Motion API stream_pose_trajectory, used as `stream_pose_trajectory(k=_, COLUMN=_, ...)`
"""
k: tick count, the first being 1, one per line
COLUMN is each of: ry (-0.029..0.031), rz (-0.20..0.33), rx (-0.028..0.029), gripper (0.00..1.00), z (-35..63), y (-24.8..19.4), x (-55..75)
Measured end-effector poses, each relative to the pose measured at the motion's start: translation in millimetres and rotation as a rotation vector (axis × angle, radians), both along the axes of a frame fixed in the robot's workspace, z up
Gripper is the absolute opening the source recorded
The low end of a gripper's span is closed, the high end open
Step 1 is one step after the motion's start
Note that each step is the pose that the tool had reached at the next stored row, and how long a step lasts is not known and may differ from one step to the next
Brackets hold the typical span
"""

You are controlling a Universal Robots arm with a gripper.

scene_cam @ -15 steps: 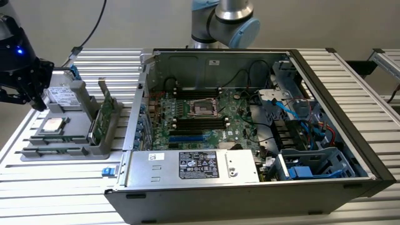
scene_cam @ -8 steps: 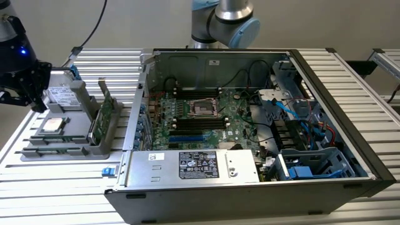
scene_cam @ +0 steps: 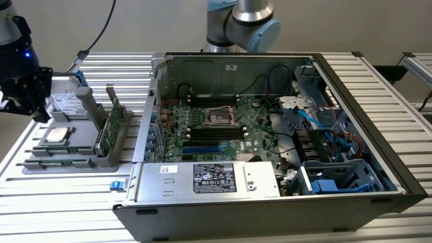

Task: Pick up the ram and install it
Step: 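Pick up the ram and move it above insertion slot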

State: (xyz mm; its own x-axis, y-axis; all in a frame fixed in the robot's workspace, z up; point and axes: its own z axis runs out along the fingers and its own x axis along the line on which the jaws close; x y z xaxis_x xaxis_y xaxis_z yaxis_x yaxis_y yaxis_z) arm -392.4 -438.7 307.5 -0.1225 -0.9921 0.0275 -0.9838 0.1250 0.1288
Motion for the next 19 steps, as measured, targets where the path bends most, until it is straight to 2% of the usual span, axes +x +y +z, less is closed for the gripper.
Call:
stream_pose_trajectory(k=3, ry=0.0000, rz=0.054, rx=0.0011, gripper=0.12, z=0.0, y=0.0, x=0.0)
stream_pose_trajectory(k=4, ry=0.0000, rz=0.073, rx=0.0015, gripper=0.18, z=-0.1, y=0.0, x=0.0)
stream_pose_trajectory(k=5, ry=0.0000, rz=0.090, rx=0.0019, gripper=0.18, z=-0.1, y=0.0, x=0.0)
stream_pose_trajectory(k=7, ry=0.0000, rz=0.127, rx=0.0028, gripper=0.30, z=-0.1, y=0.0, x=0.0)
stream_pose_trajectory(k=9, ry=-0.0007, rz=0.164, rx=0.0043, gripper=0.30, z=-0.4, y=0.0, x=0.0)
stream_pose_trajectory(k=10, ry=-0.0019, rz=0.177, rx=0.0046, gripper=0.36, z=-1.3, y=0.0, x=0.0)
stream_pose_trajectory(k=14, ry=-0.0065, rz=0.206, rx=0.0042, gripper=0.36, z=-6.5, y=0.0, x=0.0)
stream_pose_trajectory(k=19, ry=-0.0187, rz=0.209, rx=0.0033, gripper=0.36, z=-12.8, y=0.0, x=0.0)
